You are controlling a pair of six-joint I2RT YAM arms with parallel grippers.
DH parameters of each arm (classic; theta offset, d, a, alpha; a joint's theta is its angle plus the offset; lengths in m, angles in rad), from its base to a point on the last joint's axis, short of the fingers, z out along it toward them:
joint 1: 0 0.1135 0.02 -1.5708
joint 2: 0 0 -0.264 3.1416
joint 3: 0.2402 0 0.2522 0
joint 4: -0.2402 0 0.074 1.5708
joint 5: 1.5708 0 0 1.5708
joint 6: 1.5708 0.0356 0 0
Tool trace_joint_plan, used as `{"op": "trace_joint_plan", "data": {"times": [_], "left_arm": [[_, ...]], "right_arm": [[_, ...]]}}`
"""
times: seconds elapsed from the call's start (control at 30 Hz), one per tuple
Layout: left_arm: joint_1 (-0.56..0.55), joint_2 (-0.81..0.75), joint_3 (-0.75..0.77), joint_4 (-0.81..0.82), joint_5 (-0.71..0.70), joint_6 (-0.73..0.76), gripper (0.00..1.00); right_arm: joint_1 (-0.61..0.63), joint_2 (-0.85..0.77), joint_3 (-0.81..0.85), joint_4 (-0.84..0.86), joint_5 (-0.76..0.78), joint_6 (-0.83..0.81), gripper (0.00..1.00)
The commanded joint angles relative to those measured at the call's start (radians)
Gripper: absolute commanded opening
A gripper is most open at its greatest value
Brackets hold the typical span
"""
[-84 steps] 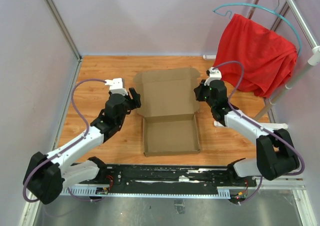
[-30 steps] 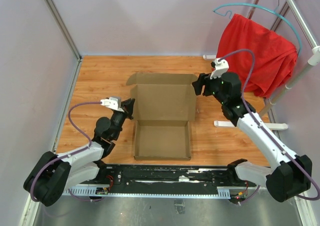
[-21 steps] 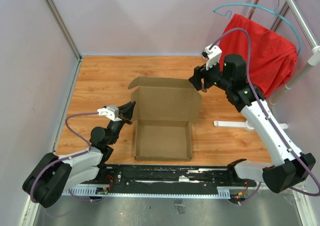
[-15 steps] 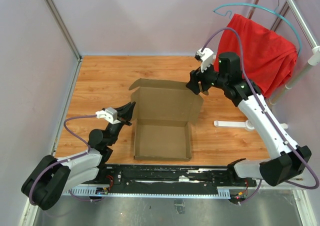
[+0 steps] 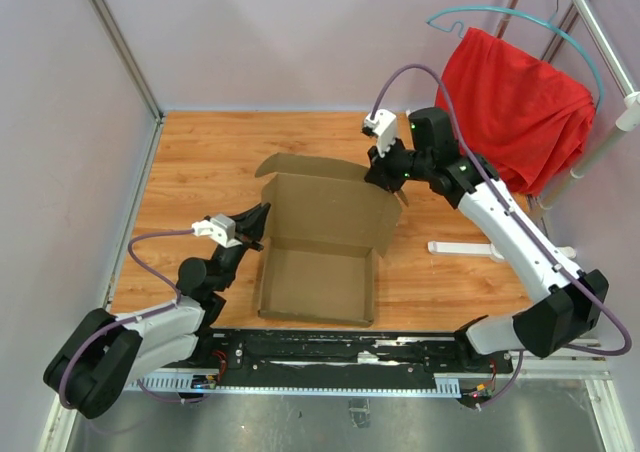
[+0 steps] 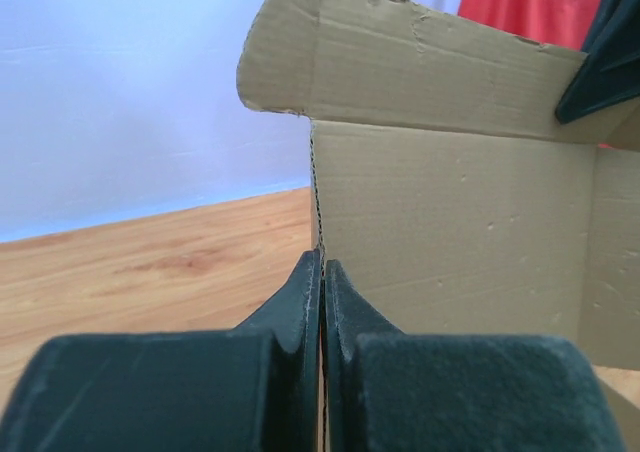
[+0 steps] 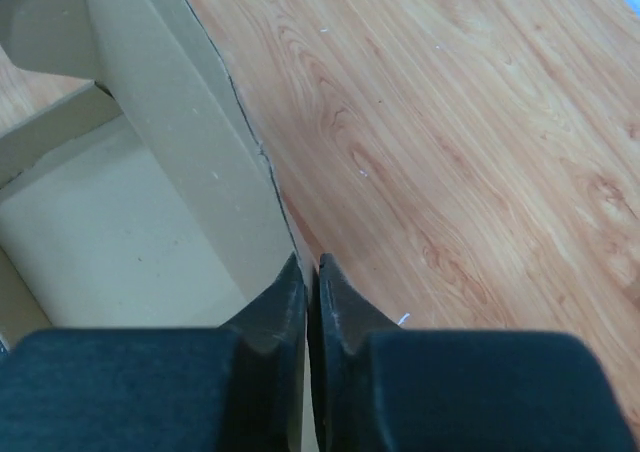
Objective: Fold the paper box
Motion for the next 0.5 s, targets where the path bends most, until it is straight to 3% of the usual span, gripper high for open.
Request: {"op": "trace_joint_plan", "data": {"times": [0.0,0.1,0.27,0.47], "left_arm": [[-0.011,-0.024,0.016,-0.01,-0.005,0.003,0.05],[-0.013,-0.077,0.018,-0.083,-0.037,-0.014,0.25],[-0.014,-0.22,-0.001,-0.196,-0.13,-0.066,0.51],[-0.013,-0.469,-0.005,-0.451,-0.405,-0.181,0.5]], "right_arm": [[0.102,0.0,0.006,0.02,0.148,-0.053,0.01],[0.172,-0.019,-0.015,0.058,0.265,-0.103,0.01],[0.214,-0.067,-0.074,0.158,0.379,-0.16,0.01],[0.253,-0.259,-0.353,0.465,0.323,-0.406,0.01]]}}
